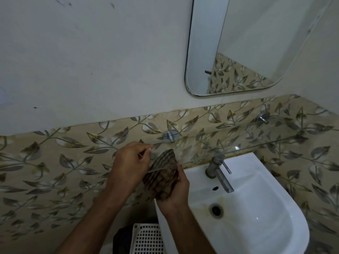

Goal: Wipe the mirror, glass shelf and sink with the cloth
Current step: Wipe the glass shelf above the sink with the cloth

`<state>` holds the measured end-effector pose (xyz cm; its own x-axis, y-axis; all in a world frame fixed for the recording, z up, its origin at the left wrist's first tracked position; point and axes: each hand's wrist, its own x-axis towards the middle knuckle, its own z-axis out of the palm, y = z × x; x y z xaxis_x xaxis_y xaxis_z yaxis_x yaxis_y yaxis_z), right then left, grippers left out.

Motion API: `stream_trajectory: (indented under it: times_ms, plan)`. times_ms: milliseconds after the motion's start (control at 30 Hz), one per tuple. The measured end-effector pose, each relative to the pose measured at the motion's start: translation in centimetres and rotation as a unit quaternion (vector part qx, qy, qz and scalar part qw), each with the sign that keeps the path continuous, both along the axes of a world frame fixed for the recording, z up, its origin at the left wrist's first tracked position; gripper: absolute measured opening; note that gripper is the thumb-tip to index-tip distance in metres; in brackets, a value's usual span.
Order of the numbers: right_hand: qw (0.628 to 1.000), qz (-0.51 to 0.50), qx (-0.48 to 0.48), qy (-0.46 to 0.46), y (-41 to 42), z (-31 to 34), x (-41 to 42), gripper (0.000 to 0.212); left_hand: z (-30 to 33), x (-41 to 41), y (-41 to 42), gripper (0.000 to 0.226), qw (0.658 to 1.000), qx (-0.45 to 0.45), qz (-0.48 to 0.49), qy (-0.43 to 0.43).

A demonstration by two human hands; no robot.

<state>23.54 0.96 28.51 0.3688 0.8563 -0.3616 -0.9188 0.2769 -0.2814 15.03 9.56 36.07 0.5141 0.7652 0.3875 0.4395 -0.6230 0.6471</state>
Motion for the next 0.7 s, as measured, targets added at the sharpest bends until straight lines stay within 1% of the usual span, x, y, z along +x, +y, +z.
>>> stream_trajectory:
  times_ms: [100,200,233,300,400,433,500,600,633,700]
  plan:
    - [0.999,0.039,0.029,0.017,1.0,0.7,-1.0,0.058,0.2,-0.2,0.1,0.02,1.0,-0.002,0.01,0.005]
    - [0.995,0.05,0.054,0.064,1.7,1.6,-0.2,0.064,0.4,-0.4,0.2,0.019,1.0,0.0,0.013,0.003]
    - [0.995,0.046,0.055,0.072,1.7,1.8,0.5,0.065,0.5,-0.5,0.2,0.019,1.0,0.005,0.013,0.004]
    - [0.997,0.02,0.047,0.056,1.1,1.5,2.3,0.066,0.5,-0.6,0.2,0.02,1.0,0.015,0.013,0.01]
    - [0.998,-0.033,0.042,0.043,-0.5,0.4,4.4,0.058,0.2,-0.7,0.2,0.021,1.0,0.014,0.017,0.014]
    - [0.998,-0.033,0.043,0.041,-0.8,0.1,4.5,0.055,0.1,-0.6,0.2,0.021,1.0,0.009,0.018,0.013]
    - [0.999,0.01,0.029,0.02,-0.6,-0.1,3.5,0.053,0.0,-0.4,0.2,0.021,1.0,0.006,0.014,0.01]
    - [0.991,0.131,0.024,-0.026,0.6,0.6,0.5,0.056,0.0,0.1,0.1,0.019,1.0,0.012,0.014,0.01]
    - [0.987,0.158,0.024,-0.029,1.1,1.0,-0.2,0.058,0.0,0.3,0.1,0.019,1.0,0.016,0.017,0.012]
    - [0.985,0.17,0.026,-0.01,2.0,1.5,-0.6,0.058,0.1,0.4,0.2,0.019,1.0,0.023,0.017,0.012]
